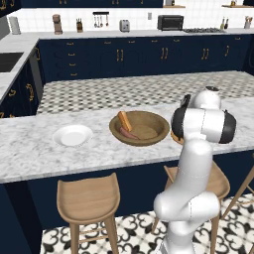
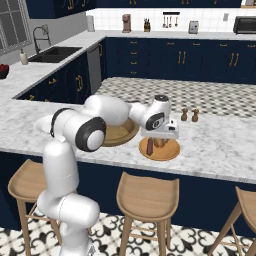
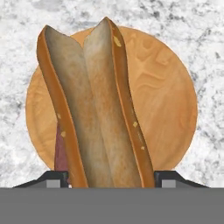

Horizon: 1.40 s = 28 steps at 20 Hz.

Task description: Place one bun and one sausage from the bowl on each plate.

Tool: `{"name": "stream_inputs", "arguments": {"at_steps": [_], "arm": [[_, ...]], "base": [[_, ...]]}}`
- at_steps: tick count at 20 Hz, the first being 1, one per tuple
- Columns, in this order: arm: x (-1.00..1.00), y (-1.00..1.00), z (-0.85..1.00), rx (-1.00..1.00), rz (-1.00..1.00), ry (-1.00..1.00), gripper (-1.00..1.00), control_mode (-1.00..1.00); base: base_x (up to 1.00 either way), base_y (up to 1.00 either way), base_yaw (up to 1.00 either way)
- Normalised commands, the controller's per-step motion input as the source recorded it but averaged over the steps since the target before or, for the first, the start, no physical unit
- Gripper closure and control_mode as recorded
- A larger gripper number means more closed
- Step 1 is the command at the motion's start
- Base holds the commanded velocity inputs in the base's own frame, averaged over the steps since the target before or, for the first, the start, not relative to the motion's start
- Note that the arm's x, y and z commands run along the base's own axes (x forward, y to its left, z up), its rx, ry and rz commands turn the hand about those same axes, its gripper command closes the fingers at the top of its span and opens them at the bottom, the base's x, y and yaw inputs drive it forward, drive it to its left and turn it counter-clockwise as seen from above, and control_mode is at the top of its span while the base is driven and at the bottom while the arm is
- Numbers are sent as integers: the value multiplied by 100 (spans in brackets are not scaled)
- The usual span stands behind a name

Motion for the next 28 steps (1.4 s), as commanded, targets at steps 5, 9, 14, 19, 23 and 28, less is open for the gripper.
{"name": "stream_inputs", "arguments": {"at_steps": [5, 9, 14, 19, 23, 28], "arm": [[0, -11, -15, 0, 0, 0, 100, -100], [0, -6, -24, 0, 0, 0, 100, -100], [0, 0, -24, 0, 0, 0, 100, -100], [0, 0, -9, 0, 0, 0, -100, -100], [0, 0, 0, 0, 0, -1, -100, -100], [0, 0, 0, 0, 0, -1, -100, -100]], "base": [[0, 0, 0], [0, 0, 0], [0, 0, 0], [0, 0, 0], [0, 0, 0], [0, 0, 0]]}}
